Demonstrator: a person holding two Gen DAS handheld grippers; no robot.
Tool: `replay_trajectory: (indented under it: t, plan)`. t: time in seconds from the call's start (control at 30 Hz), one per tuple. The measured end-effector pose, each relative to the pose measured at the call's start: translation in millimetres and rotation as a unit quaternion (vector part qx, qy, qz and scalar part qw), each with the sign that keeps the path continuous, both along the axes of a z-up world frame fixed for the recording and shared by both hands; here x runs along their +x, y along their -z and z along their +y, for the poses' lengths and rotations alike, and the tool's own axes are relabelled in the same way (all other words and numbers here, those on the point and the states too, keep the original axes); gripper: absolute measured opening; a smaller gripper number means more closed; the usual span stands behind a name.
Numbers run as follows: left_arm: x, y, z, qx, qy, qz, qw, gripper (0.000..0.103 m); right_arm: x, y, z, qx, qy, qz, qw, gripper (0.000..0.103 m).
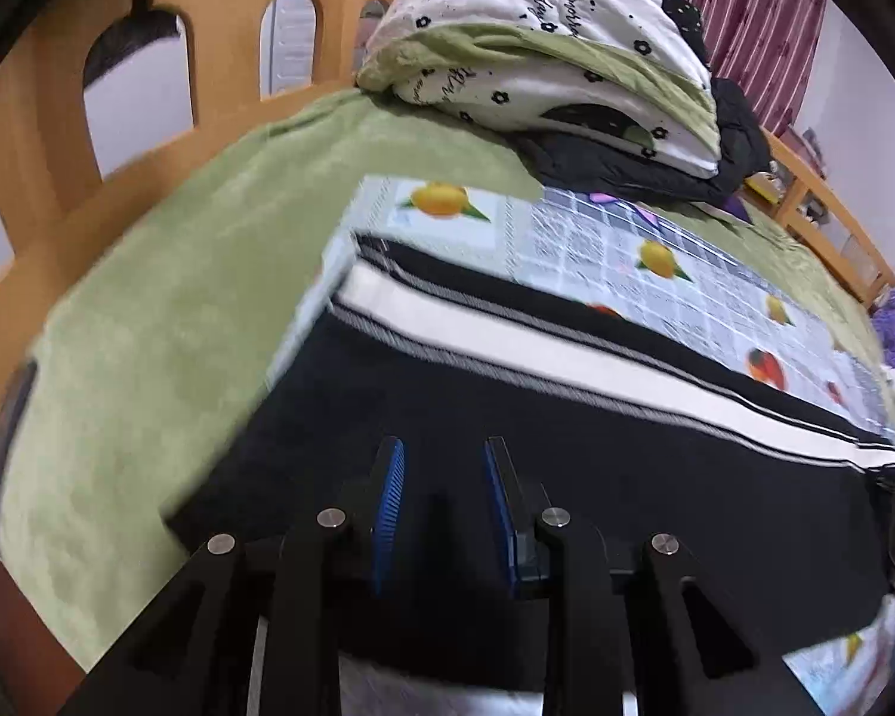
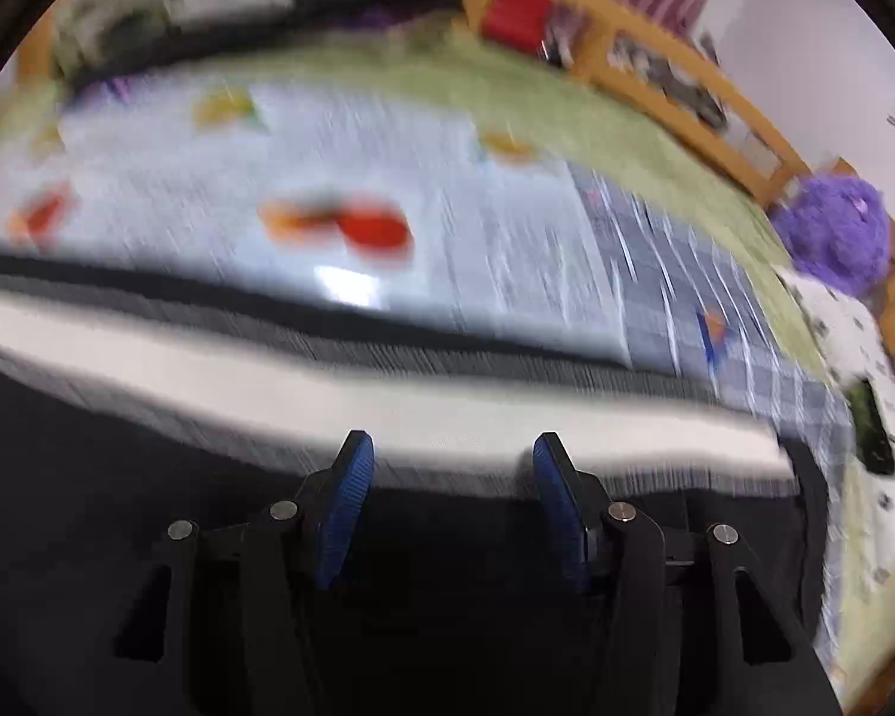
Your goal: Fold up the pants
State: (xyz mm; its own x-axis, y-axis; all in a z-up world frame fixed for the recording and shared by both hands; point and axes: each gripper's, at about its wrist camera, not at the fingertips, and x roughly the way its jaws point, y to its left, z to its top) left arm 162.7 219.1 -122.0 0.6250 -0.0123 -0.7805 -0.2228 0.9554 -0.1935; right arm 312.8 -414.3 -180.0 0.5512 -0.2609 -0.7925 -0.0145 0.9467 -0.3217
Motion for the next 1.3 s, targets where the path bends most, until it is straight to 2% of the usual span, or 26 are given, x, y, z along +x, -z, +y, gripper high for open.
replay_trajectory:
  t: [0.07, 0.23, 0.33, 0.37, 0.4, 0.43, 0.57, 0.77, 0.93, 1.07, 1.17, 1.3]
  plan:
    - [-11, 3, -5, -0.012, 0.008, 0.006, 0.9999, 0.026, -15, -10, -6, 0.026, 0.029, -0.013, 0.999, 0.054]
    - [-37, 7, -11, -0.03, 0.007, 0.005, 0.9995, 0.026, -74, -62, 7, 0.103, 0.087, -0.091, 0.987, 0.056]
    - [-45, 13, -7, -0.058, 0.003, 0.008, 0.9983, 0.028, -105, -79, 31, 0.121, 0.08, -0.093, 0.985, 0.057]
    - [-46, 15, -5, -0.067, 0.001, 0.012, 0.9977, 0.034, -113, -82, 37, 0.119, 0.079, -0.095, 0.985, 0.057]
    - [-47, 19, -3, -0.079, 0.001, 0.015, 0.9968, 0.05, -125, -88, 47, 0.115, 0.082, -0.102, 0.985, 0.057]
    - [-50, 20, -2, -0.09, 0.003, 0.011, 0.9959, 0.057, -131, -93, 55, 0.116, 0.082, -0.108, 0.984, 0.057]
    - [-61, 23, -1, -0.096, 0.003, -0.003, 0.9954, 0.057, -146, -113, 79, 0.155, 0.07, -0.099, 0.981, 0.057]
    - [-82, 40, 26, -0.139, -0.033, -0.01, 0.9897, 0.056, -164, -143, 115, 0.21, 0.069, -0.103, 0.97, 0.057]
    - [-84, 55, 56, -0.219, -0.06, -0.034, 0.9732, 0.055, -169, -138, 132, 0.256, 0.068, -0.102, 0.959, 0.057]
    - [-75, 60, 70, -0.233, -0.088, -0.054, 0.967, 0.054, -166, -118, 138, 0.265, 0.07, -0.078, 0.959, 0.057]
    - [-64, 65, 81, -0.247, -0.122, -0.069, 0.9588, 0.053, -165, -105, 139, 0.27, 0.067, -0.055, 0.959, 0.057]
    - [-44, 68, 84, -0.239, -0.138, -0.063, 0.959, 0.046, -168, -101, 140, 0.254, 0.059, -0.056, 0.964, 0.057]
